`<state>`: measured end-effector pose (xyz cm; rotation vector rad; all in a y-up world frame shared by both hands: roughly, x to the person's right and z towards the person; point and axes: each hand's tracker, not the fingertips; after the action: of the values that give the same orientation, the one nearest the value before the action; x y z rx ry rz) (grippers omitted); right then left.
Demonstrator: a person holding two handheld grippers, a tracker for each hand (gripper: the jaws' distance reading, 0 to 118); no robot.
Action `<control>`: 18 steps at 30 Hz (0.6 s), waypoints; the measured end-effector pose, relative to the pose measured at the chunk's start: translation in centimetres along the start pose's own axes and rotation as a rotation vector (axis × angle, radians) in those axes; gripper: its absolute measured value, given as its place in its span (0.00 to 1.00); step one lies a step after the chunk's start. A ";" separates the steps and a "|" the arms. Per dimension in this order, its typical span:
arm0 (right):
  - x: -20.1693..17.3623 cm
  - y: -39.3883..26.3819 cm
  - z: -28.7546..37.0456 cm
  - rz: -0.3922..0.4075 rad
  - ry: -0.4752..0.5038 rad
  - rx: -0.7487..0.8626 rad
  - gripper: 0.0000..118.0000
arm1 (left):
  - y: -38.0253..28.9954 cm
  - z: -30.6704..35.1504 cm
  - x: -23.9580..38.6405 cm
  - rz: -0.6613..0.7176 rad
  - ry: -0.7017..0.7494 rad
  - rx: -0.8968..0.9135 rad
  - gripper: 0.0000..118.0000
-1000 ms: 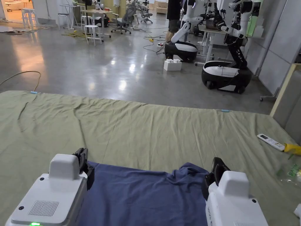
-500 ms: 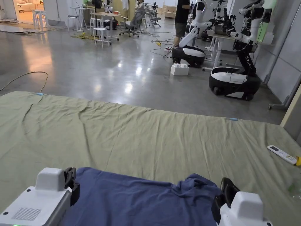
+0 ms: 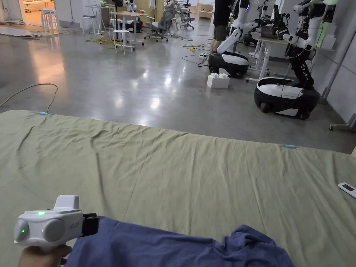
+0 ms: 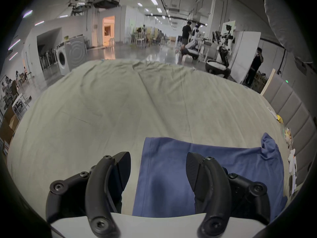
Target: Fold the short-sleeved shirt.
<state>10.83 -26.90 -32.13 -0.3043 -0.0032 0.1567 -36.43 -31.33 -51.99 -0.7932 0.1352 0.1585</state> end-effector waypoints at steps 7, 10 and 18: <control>0.4 -2.6 -1.6 -0.001 -0.009 -0.102 0.02 | 1.0 -5.8 0.4 -0.012 0.035 -0.113 0.58; 0.8 -3.4 -2.1 0.000 -0.016 -0.122 0.02 | 0.5 -7.8 0.0 -0.038 0.064 -0.162 0.58; 4.0 -2.9 -6.9 -0.047 -0.033 -0.242 0.09 | 0.1 -7.6 1.2 -0.158 0.053 -0.130 0.33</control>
<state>15.40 -31.11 -37.93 -0.5426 -0.0625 0.1151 -35.68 -36.65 -57.55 -0.9346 0.1121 -0.0036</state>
